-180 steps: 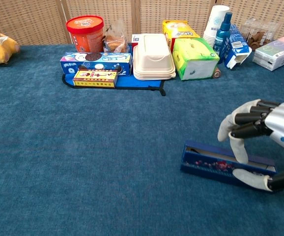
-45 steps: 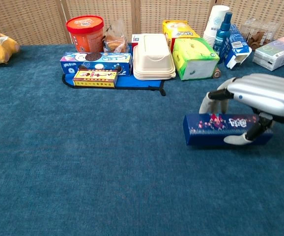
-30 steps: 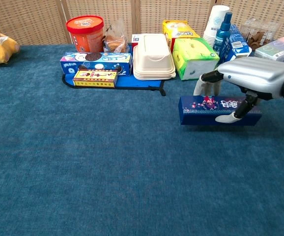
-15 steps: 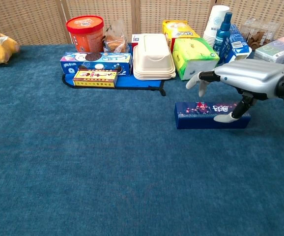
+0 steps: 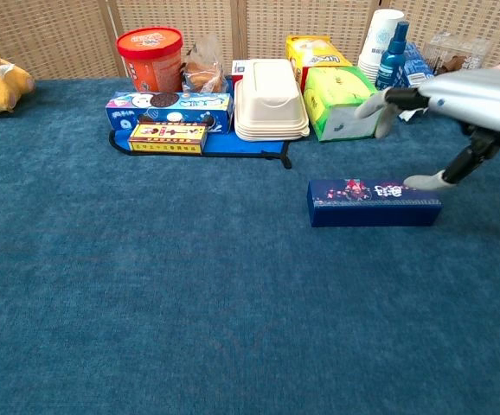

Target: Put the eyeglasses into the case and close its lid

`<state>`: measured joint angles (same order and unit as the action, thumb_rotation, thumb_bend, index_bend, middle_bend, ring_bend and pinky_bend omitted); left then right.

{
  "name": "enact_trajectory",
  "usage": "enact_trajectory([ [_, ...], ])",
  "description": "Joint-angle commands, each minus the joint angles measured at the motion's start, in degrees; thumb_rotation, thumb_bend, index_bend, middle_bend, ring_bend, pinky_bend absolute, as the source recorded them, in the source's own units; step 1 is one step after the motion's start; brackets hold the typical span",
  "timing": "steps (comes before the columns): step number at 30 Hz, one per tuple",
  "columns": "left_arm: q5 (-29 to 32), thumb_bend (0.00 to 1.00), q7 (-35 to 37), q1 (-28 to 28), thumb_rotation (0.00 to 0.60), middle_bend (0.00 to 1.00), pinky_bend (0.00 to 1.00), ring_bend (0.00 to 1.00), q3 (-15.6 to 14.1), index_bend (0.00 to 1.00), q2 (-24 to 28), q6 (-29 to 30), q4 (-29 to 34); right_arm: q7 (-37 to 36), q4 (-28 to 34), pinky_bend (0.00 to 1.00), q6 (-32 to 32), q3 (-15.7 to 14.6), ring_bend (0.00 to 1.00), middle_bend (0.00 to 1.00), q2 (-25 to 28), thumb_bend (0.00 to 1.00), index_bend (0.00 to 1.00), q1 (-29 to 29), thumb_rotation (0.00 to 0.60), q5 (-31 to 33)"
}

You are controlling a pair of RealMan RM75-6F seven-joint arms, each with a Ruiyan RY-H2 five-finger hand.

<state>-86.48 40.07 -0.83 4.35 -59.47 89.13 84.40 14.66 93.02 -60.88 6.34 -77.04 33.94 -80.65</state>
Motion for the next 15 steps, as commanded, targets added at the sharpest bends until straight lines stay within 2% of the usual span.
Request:
enact_trajectory([
  [1,0.5,0.31,-3.6,0.7,0.600,0.15,0.00,0.01,-1.1,0.07,-0.8,-0.4,0.9,0.3,2.2,0.19,-3.0,-0.1,0.19,0.30,2.1,0.28,0.19,-2.1,0.600,0.0],
  [8,2.0,0.31,-11.2,1.4,0.600,0.16,0.00,0.01,-1.4,0.08,-2.5,-0.3,2.0,1.2,6.3,0.20,-10.3,-1.0,0.20,0.33,6.2,0.28,0.24,-7.1,0.600,-0.7],
  [15,3.5,0.31,-18.4,2.5,0.600,0.17,0.00,0.02,-2.5,0.10,-7.1,-0.7,2.8,8.4,9.9,0.20,-18.7,-2.6,0.21,0.33,8.3,0.28,0.25,-13.4,0.600,0.1],
])
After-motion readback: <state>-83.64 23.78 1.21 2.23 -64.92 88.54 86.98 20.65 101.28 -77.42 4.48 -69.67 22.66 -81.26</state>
